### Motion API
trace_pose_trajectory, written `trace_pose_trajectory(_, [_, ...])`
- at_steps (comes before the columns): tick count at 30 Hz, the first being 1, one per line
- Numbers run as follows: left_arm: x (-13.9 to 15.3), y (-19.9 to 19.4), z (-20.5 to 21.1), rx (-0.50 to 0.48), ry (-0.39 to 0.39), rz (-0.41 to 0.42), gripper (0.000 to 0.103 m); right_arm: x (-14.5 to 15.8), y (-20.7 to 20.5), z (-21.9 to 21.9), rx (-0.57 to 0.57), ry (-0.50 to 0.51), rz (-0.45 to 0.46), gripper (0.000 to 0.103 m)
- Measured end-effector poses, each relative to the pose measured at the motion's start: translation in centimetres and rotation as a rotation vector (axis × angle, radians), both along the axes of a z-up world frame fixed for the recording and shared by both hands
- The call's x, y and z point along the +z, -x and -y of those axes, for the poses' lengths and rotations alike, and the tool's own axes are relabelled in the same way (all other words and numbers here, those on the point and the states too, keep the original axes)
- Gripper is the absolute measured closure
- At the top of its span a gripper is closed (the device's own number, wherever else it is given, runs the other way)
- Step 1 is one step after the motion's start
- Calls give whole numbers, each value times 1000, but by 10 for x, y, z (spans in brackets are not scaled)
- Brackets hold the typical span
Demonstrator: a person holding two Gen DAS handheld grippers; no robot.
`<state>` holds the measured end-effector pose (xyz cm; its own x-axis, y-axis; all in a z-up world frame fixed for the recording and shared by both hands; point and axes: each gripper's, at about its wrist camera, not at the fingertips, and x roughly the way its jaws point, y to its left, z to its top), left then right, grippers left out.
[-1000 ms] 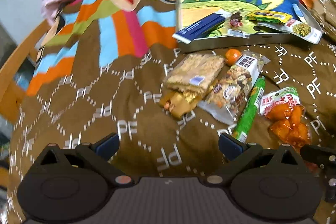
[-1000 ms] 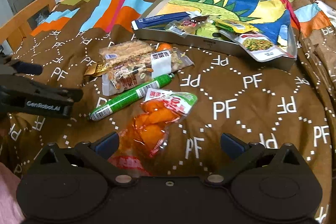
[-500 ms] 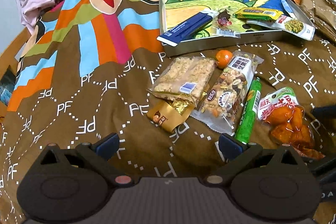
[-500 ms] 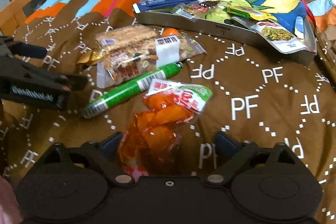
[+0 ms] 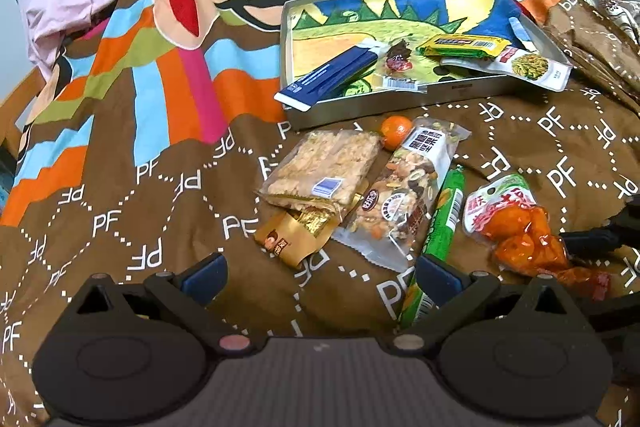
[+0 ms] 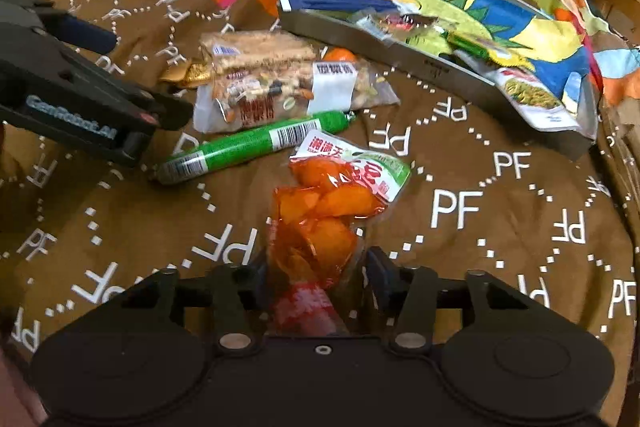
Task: Organize snacks
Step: 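Grasp the orange pickled snack bag with the right tool, then grasp the green sausage stick with the left tool while the right tool holds the orange bag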
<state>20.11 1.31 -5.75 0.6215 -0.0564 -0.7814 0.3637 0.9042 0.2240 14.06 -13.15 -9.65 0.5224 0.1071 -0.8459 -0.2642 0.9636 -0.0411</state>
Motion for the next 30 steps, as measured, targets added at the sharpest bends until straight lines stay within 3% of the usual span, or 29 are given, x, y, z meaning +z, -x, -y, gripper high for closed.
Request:
trace_pose_trajectory(4, [-2,0,1,5,5,-7,1,-3,-8,7,-43,-78,-29,38])
trace_pose_trajectory(6, [-3,-1,0,12,11,-12,1,-3,-9,10,-45,-90,-39,45])
trace_pose_trajectory(9, [-2,-2,-3,27,22,-12,1,1,-5,5,15,-11,-18,64])
trace_pose_trajectory(17, [0,1,-4,32,44,-6,1,12,7,15,138,153,30,69])
trace_pose_trajectory(19, [-1,2,-1,11,41,-6,1,14,5,22,149,157,25,65])
trace_pose_trajectory(21, [-4,4,4,-12,33,-8,1,14,2,31,145,124,-2,52])
trace_pose_trajectory(24, [-8,6,12,-63,35,-23,1,16,-1,41,128,43,-52,41])
trace_pose_trajectory(30, [-13,10,25,-178,29,-6,1,31,-3,49,135,21,-13,24])
